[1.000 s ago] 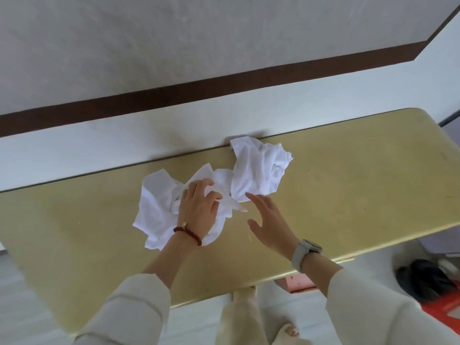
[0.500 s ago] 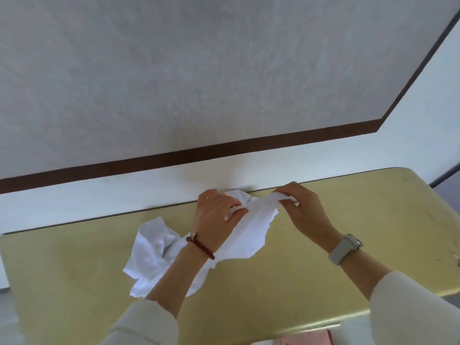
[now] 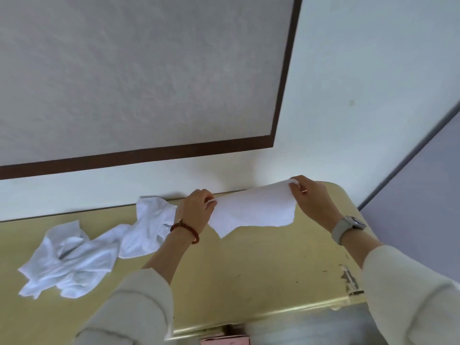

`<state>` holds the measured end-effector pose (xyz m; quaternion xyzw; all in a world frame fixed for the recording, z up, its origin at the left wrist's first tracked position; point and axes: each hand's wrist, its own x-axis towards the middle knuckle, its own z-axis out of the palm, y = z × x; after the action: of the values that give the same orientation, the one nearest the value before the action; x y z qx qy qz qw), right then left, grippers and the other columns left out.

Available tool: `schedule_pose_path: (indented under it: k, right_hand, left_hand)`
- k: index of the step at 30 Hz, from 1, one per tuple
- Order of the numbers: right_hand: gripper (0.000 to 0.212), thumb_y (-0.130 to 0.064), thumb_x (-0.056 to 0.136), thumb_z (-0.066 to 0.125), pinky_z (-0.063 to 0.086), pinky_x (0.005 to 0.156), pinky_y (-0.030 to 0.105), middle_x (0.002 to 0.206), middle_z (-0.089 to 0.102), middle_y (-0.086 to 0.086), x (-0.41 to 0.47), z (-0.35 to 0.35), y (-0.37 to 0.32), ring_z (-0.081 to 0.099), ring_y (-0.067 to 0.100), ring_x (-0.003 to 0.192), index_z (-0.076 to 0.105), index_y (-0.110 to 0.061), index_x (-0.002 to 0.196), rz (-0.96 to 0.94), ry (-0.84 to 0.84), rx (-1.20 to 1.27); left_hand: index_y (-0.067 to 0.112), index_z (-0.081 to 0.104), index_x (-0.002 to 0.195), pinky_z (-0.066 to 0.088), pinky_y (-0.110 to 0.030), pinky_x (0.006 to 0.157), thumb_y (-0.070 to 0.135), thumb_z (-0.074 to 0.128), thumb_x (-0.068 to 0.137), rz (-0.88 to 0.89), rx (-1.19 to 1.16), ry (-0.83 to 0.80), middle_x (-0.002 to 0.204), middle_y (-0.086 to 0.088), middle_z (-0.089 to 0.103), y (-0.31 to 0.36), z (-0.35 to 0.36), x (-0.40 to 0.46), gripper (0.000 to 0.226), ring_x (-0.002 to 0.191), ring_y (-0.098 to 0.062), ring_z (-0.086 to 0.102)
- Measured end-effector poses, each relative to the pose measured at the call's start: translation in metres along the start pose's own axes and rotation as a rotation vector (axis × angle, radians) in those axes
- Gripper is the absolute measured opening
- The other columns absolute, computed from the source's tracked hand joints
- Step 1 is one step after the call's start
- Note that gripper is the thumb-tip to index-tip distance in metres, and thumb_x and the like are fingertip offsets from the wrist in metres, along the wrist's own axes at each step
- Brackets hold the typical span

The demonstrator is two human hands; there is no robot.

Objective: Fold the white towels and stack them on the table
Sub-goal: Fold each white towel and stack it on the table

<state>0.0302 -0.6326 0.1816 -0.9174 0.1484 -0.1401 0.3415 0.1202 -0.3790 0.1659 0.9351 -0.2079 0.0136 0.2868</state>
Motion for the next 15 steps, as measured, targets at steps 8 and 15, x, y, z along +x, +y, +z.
schedule_pose_path:
  k: [8, 15]
  right_hand:
    - [0.015, -0.014, 0.094, 0.044, 0.044, 0.069, 0.031, 0.081, 0.060, 0.007, 0.026, -0.043, 0.018, 0.058, 0.027, 0.078, 0.056, -0.007, 0.099, 0.008, 0.162, 0.129]
    - [0.013, -0.018, 0.088, 0.041, 0.040, 0.065, 0.002, 0.075, 0.055, -0.003, -0.005, -0.060, 0.015, 0.054, 0.003, 0.070, 0.053, -0.014, 0.083, -0.076, 0.233, 0.302]
  left_hand:
    - [0.010, 0.059, 0.100, 0.036, -0.032, 0.084, 0.027, 0.043, 0.096, 0.015, 0.237, 0.168, 0.094, -0.005, 0.064, 0.054, 0.012, 0.034, 0.023, 0.089, -0.024, 0.058]
    - [0.009, 0.065, 0.087, 0.036, -0.030, 0.079, 0.009, 0.052, 0.083, 0.276, 0.098, 0.370, 0.081, -0.004, 0.065, 0.049, 0.006, 0.002, 0.014, 0.077, -0.022, 0.057]
